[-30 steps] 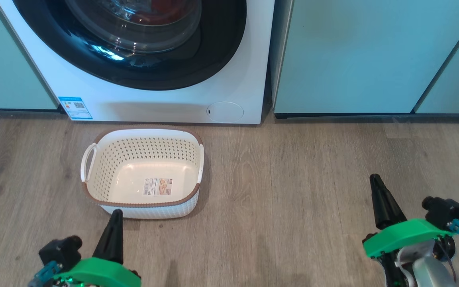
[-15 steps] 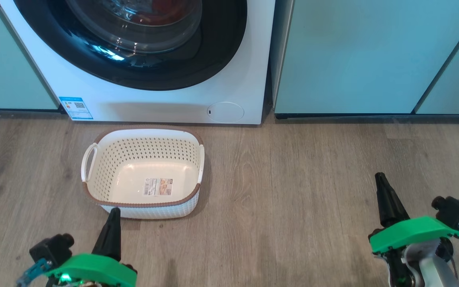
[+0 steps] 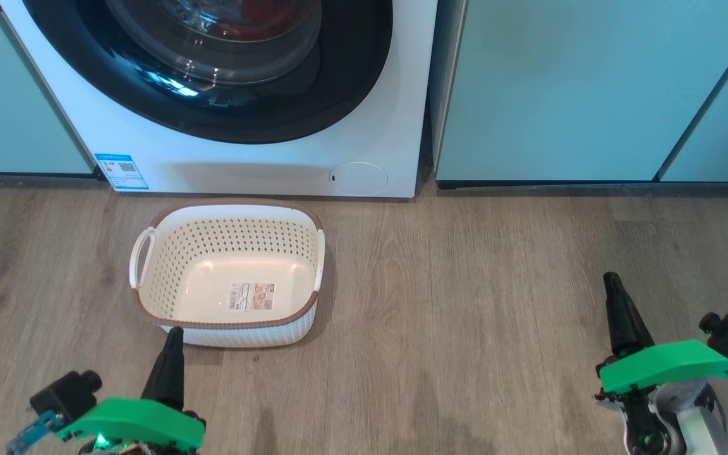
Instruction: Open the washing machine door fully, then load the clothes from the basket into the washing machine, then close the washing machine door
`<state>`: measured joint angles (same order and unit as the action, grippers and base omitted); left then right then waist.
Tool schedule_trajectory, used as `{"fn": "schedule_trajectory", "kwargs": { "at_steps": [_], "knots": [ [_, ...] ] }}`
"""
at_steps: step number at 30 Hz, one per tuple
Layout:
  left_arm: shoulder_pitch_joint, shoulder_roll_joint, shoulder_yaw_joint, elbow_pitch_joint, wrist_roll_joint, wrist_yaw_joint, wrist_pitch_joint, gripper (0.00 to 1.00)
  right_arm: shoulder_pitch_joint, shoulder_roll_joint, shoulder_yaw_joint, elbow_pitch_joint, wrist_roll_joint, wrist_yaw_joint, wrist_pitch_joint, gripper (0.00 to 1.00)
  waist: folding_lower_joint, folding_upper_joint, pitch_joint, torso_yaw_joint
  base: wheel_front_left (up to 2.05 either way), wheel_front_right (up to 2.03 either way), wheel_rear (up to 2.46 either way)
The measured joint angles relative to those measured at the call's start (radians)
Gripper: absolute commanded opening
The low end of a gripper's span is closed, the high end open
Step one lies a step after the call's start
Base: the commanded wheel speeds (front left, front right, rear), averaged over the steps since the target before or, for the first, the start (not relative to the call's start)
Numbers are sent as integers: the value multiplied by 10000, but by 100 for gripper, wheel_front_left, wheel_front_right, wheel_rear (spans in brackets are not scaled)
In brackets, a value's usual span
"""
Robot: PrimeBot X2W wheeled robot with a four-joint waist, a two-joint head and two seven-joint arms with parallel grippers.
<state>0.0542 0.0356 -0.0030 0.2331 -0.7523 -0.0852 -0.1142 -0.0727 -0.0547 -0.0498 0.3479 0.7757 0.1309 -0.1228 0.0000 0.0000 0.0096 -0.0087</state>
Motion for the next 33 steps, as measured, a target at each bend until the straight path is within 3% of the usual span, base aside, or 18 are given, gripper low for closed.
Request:
{"fn": "schedule_trajectory", "kwargs": {
  "at_steps": [33],
  "knots": [
    [-417,2,334,146,-3413,-163,886,0,2,15,-343,-245,3304,0,924,0,0,0,-26,35,0,0,0]
  ]
}}
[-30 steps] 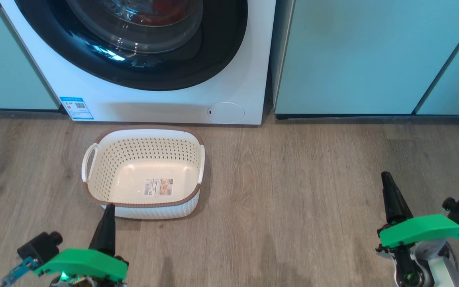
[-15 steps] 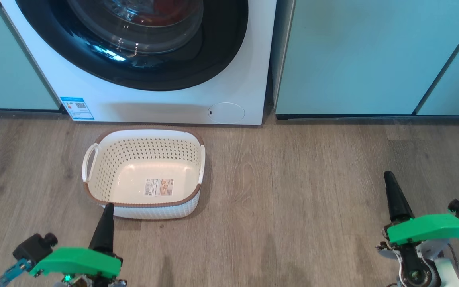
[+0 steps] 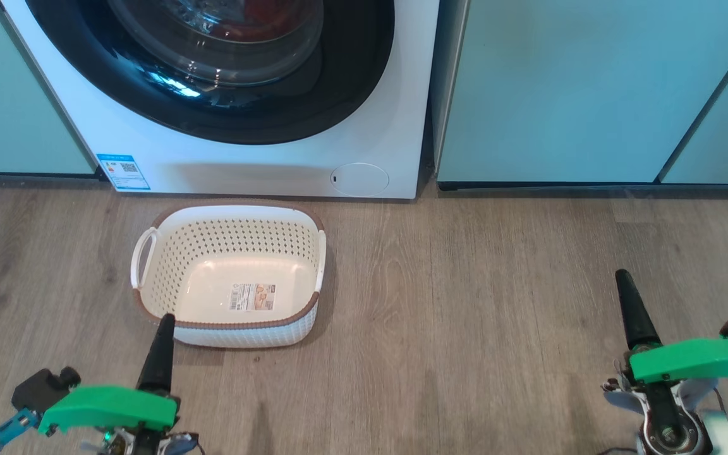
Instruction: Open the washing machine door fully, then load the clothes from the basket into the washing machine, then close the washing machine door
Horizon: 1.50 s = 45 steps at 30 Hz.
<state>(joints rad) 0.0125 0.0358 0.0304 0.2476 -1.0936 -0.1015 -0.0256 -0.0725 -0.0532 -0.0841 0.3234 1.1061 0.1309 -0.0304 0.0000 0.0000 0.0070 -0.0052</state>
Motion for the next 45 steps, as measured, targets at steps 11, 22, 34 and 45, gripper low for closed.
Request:
{"fn": "schedule_trajectory", "kwargs": {
  "at_steps": [11,22,34,45],
  "knots": [
    [-158,2,67,44,-1174,-21,337,0,1,8,-88,-69,1133,0,324,0,0,0,-9,12,0,0,0],
    [-380,4,222,136,-2454,-98,667,0,2,10,-209,-176,2372,0,679,0,0,0,-19,25,0,0,0],
    [-488,6,349,217,-3735,-151,976,0,3,13,-360,-288,3620,-2,1012,0,0,0,-29,38,0,0,0],
    [-599,6,422,263,-4916,-199,1300,0,3,19,-443,-374,4765,-2,1333,0,0,0,-38,51,0,0,0]
  ]
}}
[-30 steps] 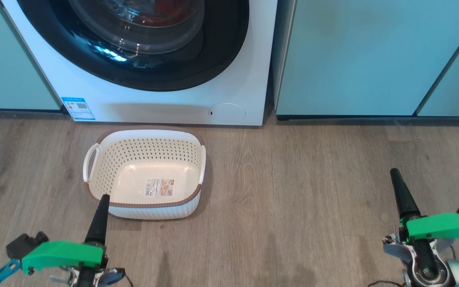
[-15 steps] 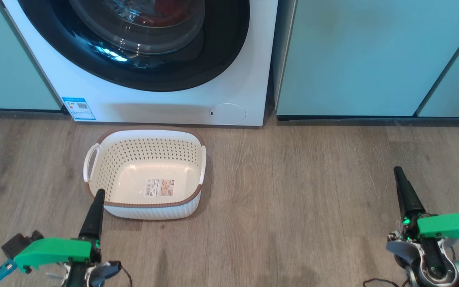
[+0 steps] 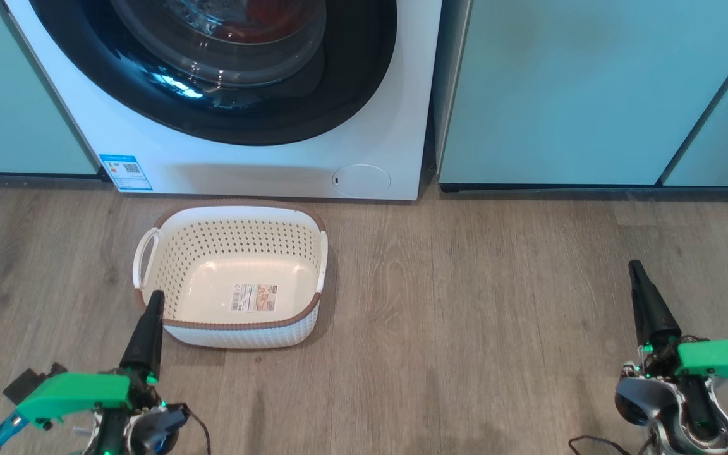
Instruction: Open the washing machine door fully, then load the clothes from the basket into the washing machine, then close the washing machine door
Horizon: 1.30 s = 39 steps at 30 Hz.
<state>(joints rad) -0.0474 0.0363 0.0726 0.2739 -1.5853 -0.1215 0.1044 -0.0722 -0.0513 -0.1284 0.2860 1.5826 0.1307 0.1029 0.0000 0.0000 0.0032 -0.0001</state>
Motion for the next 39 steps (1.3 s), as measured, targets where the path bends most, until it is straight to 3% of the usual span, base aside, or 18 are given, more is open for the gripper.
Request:
{"fn": "schedule_trajectory", "kwargs": {
  "at_steps": [39],
  "knots": [
    [-143,0,54,10,-178,-2,12,0,1,6,-23,-23,205,0,42,0,0,0,-1,1,0,0,0]
  ]
}}
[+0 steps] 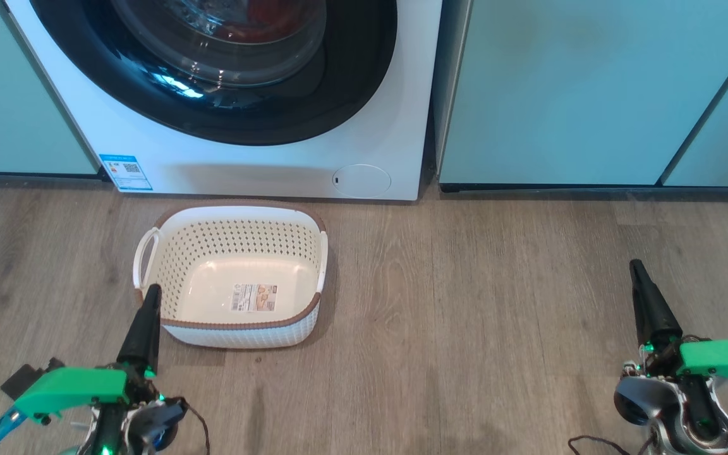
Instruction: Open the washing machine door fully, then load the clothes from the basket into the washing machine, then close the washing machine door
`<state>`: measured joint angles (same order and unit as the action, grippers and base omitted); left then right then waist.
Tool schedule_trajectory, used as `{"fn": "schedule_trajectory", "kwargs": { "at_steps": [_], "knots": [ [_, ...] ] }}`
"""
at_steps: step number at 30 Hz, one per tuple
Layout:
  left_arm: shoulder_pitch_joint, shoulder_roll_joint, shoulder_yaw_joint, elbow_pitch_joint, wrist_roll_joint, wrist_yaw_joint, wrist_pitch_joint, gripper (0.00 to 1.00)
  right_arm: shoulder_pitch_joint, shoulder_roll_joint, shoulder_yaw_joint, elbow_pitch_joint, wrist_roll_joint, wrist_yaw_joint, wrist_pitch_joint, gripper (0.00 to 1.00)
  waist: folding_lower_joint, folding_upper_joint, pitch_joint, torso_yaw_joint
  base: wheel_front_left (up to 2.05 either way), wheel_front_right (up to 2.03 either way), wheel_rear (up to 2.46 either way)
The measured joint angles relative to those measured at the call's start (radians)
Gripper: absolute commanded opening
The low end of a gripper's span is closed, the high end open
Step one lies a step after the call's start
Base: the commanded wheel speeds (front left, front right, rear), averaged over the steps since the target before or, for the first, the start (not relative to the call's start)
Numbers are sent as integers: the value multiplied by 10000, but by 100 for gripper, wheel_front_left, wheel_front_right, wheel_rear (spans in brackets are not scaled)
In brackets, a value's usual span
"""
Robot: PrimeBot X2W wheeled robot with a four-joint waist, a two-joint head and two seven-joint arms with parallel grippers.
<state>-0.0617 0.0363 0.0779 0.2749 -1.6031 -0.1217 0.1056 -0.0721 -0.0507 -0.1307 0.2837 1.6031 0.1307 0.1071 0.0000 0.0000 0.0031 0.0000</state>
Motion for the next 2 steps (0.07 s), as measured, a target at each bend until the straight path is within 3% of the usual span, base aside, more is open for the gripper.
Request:
{"fn": "schedule_trajectory", "kwargs": {
  "at_steps": [2],
  "knots": [
    [0,0,0,0,0,0,0,0,0,2,0,0,0,0,0,0,0,0,0,0,0,0,0]
  ]
}}
